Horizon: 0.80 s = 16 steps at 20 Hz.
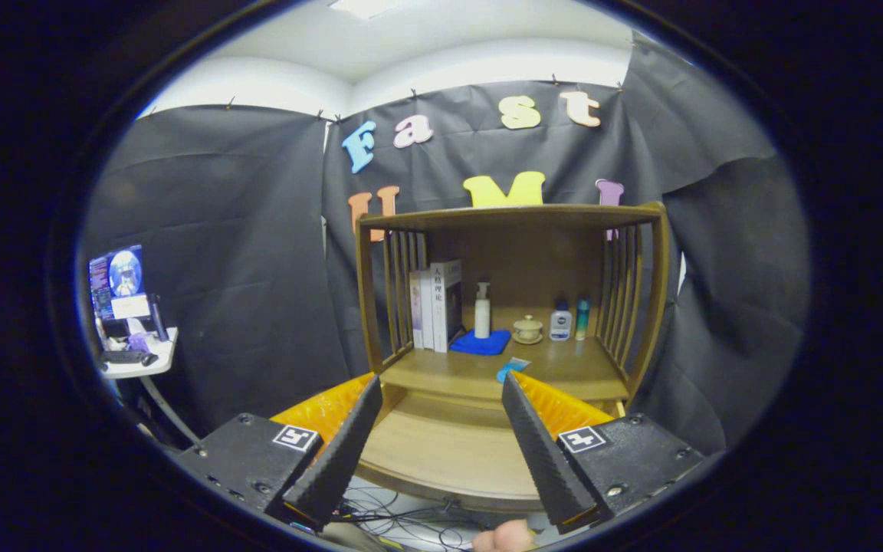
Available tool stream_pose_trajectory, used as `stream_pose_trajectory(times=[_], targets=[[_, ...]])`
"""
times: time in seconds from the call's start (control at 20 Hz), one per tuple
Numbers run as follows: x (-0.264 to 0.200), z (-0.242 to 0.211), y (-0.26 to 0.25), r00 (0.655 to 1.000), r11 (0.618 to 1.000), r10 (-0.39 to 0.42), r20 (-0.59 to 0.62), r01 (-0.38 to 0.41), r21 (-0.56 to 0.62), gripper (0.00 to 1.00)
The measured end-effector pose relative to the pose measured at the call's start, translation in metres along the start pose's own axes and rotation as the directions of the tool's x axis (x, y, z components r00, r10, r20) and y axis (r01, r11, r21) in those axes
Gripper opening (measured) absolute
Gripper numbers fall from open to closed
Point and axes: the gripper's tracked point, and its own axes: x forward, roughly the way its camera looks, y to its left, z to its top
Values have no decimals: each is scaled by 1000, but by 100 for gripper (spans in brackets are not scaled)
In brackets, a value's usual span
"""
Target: Pull open the drawer, take out the items inside it, and place them on the countertop above the cabinet.
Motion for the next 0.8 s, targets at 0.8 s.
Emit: stream_pose_trajectory(times=[0.8], targets=[[21, -185, -7, 994, 994, -110, 28, 110, -17, 99]])
